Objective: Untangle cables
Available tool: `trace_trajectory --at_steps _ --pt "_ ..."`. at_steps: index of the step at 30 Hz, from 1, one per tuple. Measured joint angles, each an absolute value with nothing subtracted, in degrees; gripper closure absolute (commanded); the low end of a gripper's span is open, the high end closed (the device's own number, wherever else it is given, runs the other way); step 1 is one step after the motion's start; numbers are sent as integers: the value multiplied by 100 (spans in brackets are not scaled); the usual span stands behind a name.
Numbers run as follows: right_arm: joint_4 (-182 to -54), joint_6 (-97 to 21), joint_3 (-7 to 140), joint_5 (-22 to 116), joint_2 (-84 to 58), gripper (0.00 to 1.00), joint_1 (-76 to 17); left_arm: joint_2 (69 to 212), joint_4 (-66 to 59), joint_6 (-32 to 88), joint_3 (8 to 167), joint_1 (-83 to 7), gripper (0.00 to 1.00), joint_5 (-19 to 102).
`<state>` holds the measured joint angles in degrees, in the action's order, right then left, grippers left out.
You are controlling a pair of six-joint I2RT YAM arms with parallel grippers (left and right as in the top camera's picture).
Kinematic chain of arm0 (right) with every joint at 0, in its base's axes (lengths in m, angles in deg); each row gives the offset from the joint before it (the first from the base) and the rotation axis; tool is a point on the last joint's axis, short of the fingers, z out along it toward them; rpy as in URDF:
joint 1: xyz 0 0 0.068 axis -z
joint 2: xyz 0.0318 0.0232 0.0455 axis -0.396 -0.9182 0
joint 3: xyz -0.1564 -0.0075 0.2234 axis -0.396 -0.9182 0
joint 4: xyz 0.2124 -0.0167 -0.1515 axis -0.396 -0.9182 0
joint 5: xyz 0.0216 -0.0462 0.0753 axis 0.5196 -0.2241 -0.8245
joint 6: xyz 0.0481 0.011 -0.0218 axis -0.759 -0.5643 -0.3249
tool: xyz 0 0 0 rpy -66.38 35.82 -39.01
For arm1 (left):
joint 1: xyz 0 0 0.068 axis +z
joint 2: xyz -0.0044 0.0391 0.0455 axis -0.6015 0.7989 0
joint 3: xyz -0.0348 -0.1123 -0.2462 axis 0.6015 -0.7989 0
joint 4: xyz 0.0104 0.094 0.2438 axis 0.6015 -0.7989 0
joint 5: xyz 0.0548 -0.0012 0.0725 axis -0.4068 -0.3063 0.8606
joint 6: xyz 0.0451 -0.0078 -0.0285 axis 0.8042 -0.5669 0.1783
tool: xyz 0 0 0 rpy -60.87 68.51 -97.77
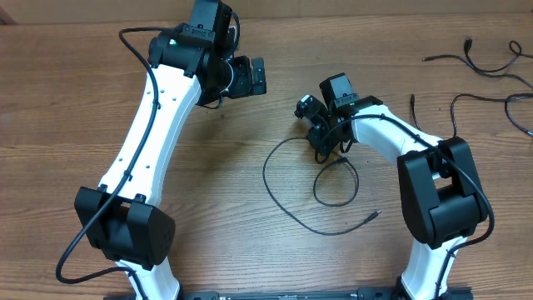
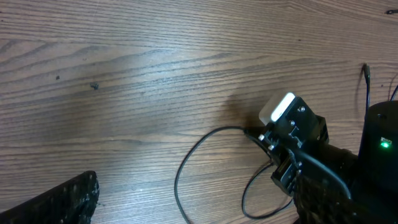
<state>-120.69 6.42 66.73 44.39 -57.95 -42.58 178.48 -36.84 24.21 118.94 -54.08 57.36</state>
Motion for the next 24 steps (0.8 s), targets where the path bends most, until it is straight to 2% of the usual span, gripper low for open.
trace_trajectory --at_steps 24 --pt "-12515 -90 6561 4430 -5537 96 -4192 17848 -3684 2421 11894 -5408 0 5736"
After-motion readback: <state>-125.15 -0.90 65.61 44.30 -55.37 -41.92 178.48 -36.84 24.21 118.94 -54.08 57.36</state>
